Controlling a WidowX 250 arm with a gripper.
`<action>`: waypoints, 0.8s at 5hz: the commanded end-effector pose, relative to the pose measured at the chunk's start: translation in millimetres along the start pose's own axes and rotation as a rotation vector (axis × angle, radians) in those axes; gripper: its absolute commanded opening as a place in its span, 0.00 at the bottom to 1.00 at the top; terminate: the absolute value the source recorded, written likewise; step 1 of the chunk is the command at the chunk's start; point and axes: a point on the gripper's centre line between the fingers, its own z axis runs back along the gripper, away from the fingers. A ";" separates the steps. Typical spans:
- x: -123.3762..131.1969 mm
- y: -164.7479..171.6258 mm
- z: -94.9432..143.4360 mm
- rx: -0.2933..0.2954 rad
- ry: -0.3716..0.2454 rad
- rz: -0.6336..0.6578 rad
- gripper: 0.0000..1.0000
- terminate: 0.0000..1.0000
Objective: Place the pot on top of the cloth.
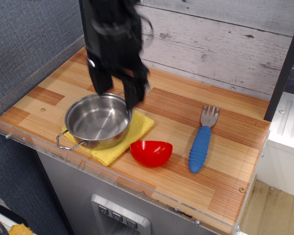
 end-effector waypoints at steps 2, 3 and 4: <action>0.3 59.3 40.1 -0.046 -0.001 0.234 1.00 0.00; 4.3 61.5 36.2 -0.031 0.013 0.092 1.00 0.00; 4.3 61.5 36.2 -0.031 0.013 0.092 1.00 0.00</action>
